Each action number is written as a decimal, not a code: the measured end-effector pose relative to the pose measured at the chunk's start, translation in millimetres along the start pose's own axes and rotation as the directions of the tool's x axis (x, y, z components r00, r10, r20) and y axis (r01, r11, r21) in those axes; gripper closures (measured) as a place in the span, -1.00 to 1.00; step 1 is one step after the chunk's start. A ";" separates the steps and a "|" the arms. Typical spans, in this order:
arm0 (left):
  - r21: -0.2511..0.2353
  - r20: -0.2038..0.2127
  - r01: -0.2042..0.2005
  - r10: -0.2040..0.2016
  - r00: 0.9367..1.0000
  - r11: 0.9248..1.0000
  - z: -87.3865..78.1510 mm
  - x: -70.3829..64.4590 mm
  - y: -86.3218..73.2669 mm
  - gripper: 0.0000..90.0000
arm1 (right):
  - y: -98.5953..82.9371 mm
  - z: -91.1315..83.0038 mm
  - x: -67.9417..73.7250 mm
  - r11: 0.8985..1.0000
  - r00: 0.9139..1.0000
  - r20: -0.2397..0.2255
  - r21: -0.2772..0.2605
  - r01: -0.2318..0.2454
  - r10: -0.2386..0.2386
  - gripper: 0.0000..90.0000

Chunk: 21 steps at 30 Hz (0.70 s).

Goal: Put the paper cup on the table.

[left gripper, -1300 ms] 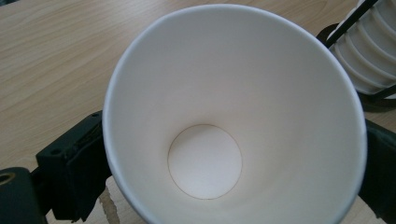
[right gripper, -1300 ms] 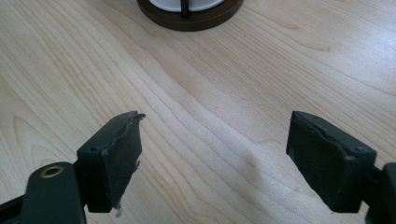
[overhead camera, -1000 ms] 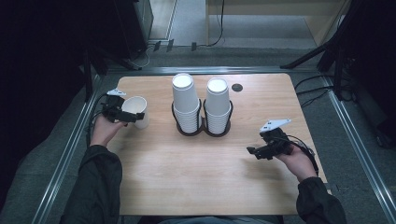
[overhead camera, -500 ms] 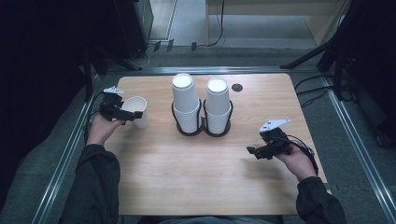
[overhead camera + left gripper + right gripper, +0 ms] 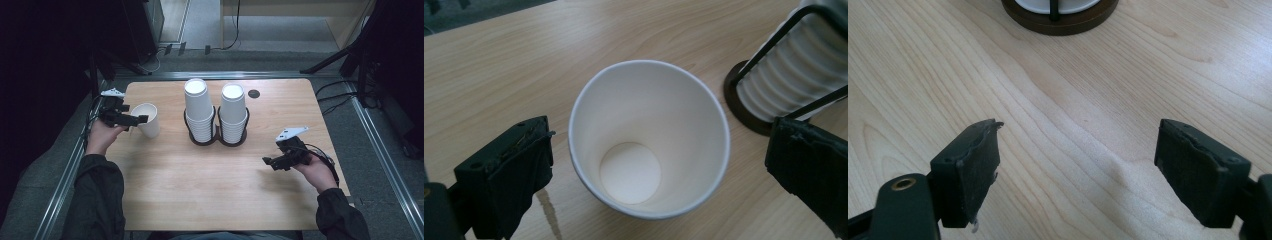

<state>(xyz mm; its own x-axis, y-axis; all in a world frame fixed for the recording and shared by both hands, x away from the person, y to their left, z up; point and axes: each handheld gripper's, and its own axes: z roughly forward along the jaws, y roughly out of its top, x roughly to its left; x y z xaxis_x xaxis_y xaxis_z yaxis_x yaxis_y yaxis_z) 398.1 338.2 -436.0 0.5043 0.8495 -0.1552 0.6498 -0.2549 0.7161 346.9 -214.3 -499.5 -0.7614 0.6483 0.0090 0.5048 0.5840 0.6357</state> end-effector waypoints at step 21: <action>0.003 0.029 -0.086 0.086 0.996 0.996 -13.9 -42.6 7.2 -0.88 | 18.2 11.8 5.2 0.999 0.998 -0.046 -0.007 0.043 -0.043 -0.59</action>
<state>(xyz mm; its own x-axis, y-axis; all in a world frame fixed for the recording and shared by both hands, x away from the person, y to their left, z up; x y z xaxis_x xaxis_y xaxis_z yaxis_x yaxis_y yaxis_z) 373.5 306.6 -414.8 0.5743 0.8108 -0.1129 0.6056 -0.3280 0.7251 356.9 -194.6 -497.0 -0.8003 0.5994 0.0175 0.4690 0.6075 0.6411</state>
